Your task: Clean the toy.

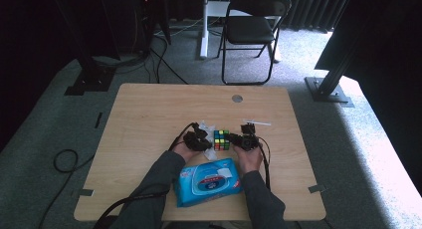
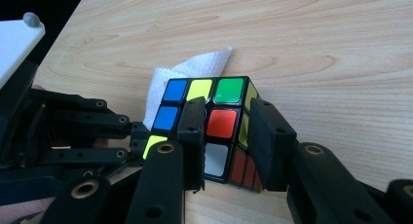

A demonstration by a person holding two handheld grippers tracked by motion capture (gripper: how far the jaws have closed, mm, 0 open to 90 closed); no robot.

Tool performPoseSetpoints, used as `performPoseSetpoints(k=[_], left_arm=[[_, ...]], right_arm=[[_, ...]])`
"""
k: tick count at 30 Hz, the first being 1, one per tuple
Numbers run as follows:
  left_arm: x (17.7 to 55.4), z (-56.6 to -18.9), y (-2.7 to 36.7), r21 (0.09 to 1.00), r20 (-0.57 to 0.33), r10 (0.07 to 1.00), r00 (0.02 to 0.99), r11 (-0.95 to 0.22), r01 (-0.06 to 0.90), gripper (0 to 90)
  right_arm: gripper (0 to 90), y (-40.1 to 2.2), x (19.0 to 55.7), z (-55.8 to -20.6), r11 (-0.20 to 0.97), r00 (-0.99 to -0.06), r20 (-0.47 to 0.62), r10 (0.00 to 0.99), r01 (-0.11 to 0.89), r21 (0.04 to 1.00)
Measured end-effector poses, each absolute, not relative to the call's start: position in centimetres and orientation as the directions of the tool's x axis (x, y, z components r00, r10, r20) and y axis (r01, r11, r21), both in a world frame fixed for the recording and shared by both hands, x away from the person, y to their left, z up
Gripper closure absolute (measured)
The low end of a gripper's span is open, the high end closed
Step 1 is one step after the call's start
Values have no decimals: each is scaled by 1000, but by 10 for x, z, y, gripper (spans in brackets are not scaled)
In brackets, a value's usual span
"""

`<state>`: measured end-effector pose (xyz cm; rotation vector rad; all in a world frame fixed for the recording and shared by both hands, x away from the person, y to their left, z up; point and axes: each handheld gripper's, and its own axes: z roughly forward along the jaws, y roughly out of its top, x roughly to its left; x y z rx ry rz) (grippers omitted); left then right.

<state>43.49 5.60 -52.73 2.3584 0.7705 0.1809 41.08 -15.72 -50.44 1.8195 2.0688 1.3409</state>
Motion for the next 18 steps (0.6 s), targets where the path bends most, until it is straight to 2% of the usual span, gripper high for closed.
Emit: performPoseSetpoints(k=[18], left_arm=[[433,-516,59,649,-53,580,813,-599,469,816]], right_arm=[[685,-158,410,-505,-92,-292,472,832,766,636]])
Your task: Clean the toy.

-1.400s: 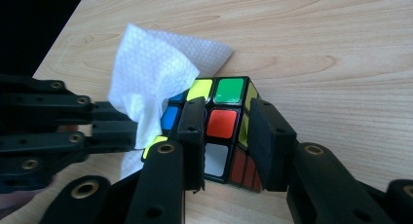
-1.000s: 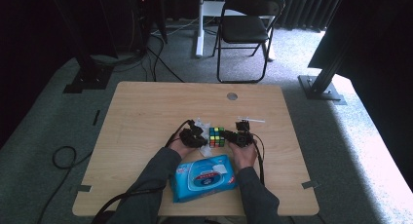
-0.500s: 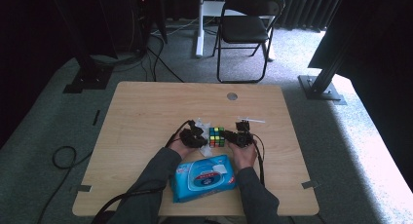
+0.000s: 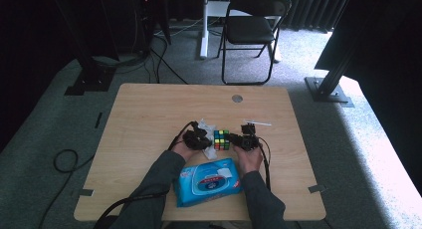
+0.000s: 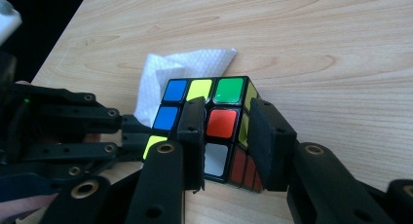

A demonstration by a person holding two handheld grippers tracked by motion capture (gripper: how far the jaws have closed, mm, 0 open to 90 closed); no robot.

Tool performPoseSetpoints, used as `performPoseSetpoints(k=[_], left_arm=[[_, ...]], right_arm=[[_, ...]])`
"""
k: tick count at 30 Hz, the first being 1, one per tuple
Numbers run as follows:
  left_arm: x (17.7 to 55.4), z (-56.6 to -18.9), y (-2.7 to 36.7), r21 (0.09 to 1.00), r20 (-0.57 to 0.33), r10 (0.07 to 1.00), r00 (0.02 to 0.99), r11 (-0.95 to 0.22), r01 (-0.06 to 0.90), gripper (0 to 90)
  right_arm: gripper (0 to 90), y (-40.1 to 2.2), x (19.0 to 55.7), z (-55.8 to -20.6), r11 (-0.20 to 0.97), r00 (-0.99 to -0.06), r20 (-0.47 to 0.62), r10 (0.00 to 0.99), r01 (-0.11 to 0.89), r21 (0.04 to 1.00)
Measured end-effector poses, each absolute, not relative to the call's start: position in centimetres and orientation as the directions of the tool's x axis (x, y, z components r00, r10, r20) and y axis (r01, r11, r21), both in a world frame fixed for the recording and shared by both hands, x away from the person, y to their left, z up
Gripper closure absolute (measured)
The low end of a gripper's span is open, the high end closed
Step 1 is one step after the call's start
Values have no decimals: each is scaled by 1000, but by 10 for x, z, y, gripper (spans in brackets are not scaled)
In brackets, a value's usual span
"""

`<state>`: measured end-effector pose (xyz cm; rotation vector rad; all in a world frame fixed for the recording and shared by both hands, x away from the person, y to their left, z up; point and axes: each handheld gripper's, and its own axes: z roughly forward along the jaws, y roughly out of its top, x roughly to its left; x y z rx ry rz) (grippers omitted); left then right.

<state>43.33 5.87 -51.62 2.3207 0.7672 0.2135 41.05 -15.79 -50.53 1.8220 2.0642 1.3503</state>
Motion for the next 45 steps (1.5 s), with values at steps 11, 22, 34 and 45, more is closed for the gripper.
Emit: performPoseSetpoints(k=[11,22,34,45], left_arm=[[427,-504,65,687,-72,564,823,-570,451,810],[419,-492,69,711,-63,533,844,-569,413,809],[419,-499,64,686,-51,529,847,-598,414,810],[425,-513,60,633,-76,528,846,-630,450,810]], right_arm=[[684,-158,411,-506,-96,-290,476,830,766,635],[684,-158,411,-505,-96,-291,478,829,768,634],[684,-158,411,-505,-93,-292,478,829,769,632],[684,-158,411,-505,-96,-289,479,829,770,630]])
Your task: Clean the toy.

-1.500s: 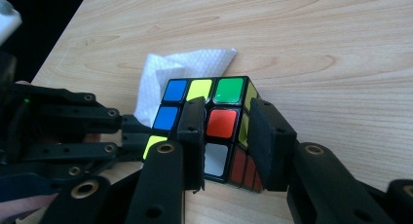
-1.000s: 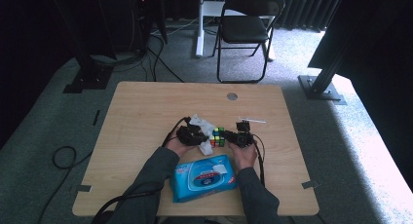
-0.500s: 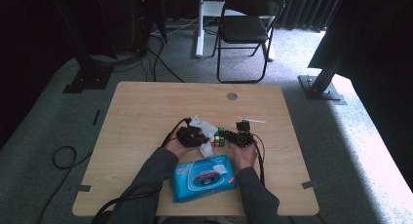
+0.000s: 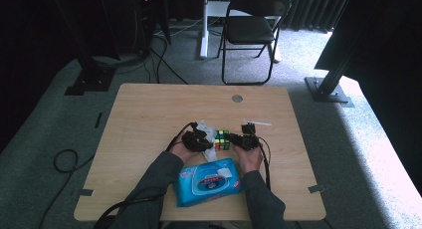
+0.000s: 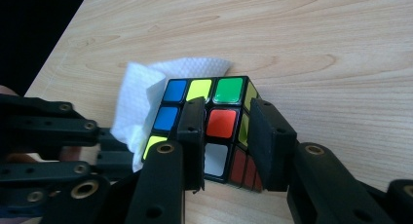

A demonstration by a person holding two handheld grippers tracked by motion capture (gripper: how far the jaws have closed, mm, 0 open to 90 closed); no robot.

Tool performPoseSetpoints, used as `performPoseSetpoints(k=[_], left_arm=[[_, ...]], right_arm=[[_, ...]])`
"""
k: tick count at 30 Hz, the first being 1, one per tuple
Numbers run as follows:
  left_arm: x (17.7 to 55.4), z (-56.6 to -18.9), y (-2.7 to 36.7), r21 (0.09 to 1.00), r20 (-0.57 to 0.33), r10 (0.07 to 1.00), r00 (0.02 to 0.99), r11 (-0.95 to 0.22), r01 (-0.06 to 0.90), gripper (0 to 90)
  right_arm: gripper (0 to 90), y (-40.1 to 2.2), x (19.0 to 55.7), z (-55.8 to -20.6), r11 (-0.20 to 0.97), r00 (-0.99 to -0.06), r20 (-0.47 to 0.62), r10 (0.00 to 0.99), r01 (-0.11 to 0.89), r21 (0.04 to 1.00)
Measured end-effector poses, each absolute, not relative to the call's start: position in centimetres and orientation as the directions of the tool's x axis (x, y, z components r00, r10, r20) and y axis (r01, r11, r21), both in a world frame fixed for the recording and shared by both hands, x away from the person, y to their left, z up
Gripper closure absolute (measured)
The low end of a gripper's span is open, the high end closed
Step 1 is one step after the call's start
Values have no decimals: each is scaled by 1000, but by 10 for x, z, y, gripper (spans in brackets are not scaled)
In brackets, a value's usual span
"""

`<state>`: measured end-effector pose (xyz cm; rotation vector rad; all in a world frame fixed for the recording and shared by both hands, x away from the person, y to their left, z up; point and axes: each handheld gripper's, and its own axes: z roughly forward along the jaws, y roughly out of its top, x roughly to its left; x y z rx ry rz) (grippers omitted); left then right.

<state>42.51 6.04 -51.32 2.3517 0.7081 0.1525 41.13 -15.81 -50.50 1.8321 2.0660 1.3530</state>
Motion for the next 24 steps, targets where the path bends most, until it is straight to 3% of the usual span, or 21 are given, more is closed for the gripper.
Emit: performPoseSetpoints(k=[24], left_arm=[[428,-525,54,595,-38,535,844,-666,449,802]], right_arm=[[683,-158,410,-505,-104,-282,482,829,770,629]])
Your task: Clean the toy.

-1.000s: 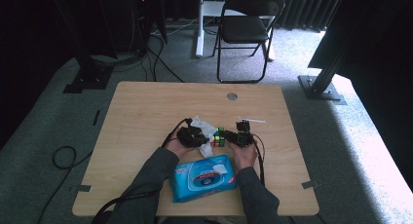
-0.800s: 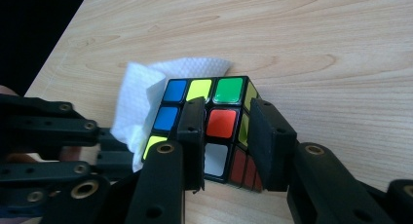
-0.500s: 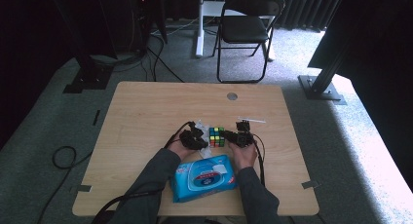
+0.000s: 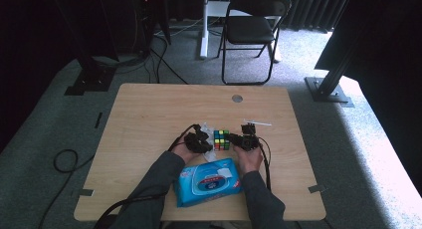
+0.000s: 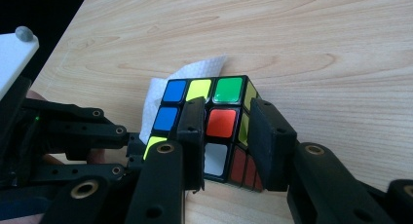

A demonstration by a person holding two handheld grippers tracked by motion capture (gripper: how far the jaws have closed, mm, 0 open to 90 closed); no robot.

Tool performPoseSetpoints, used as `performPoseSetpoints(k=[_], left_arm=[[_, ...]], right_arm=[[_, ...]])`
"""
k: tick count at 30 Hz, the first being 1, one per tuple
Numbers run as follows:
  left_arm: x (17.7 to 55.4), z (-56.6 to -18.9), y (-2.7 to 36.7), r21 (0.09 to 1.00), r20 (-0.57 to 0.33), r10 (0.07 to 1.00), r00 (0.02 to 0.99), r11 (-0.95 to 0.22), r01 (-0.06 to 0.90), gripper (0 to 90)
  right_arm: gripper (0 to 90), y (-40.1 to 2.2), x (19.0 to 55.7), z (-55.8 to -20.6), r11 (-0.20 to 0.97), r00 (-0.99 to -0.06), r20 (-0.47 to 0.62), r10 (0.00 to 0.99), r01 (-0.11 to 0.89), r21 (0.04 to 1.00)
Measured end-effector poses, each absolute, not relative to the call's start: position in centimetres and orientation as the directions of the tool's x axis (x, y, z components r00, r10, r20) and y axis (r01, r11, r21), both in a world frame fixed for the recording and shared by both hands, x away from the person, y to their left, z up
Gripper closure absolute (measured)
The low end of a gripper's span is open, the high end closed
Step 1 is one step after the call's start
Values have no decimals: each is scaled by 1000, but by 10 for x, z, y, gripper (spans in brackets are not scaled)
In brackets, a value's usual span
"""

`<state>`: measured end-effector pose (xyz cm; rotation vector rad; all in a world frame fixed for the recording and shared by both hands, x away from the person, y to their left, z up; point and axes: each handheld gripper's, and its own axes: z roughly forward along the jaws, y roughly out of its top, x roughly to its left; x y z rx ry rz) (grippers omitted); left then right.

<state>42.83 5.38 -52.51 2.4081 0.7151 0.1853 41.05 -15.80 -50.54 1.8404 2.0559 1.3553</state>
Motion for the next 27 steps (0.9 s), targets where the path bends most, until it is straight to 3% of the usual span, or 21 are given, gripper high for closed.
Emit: performPoseSetpoints(k=[9,27], left_arm=[[431,-524,61,592,-8,573,820,-658,465,799],[433,-527,113,619,-47,661,749,-569,541,799]], right_arm=[[679,-159,411,-507,-122,-274,502,820,773,622],[651,-160,406,-500,-110,-275,452,849,744,659]])
